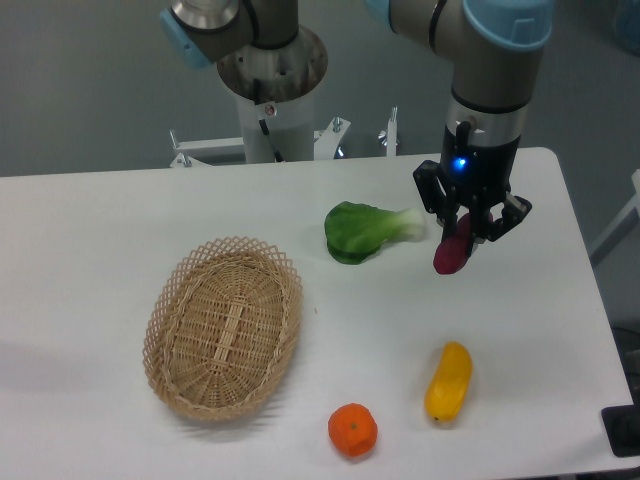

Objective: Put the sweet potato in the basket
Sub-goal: 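Lift the held purple sweet potato and move it toward the wicker basket, then carry the sweet potato over the basket and lower it inside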

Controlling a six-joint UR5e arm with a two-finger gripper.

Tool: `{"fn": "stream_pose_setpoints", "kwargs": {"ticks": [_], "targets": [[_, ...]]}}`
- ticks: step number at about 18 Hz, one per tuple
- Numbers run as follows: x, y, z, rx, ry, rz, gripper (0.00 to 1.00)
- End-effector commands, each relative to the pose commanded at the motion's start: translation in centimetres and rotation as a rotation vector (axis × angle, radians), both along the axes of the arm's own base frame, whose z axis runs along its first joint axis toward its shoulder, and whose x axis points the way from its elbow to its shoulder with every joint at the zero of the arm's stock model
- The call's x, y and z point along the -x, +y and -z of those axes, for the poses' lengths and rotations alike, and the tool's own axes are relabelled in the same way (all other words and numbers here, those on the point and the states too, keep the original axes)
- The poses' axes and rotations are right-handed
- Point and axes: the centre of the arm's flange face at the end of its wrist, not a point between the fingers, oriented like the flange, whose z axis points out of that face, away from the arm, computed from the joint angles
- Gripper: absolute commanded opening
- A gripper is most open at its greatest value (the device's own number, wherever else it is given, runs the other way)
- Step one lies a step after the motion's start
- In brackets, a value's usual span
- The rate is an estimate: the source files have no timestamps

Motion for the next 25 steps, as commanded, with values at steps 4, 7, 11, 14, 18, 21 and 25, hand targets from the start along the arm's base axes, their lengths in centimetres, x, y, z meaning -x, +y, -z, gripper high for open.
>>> {"fn": "stream_pose_setpoints", "kwargs": {"ticks": [4,7,11,14,18,21,25], "targets": [[-0.2,0.0,0.4,0.004,-0.007,0.000,0.33],[-0.5,0.3,0.5,0.003,-0.011,-0.006,0.33],[-1.2,0.5,1.8,0.005,-0.039,-0.012,0.33],[-2.0,2.2,2.8,-0.007,-0.049,-0.064,0.33],[-5.3,5.3,5.1,-0.021,-0.066,-0.093,0.33],[-9.1,7.4,6.9,-0.028,-0.100,-0.149,0.33],[-15.1,10.2,10.0,-0.010,-0.116,-0.166,0.33]]}}
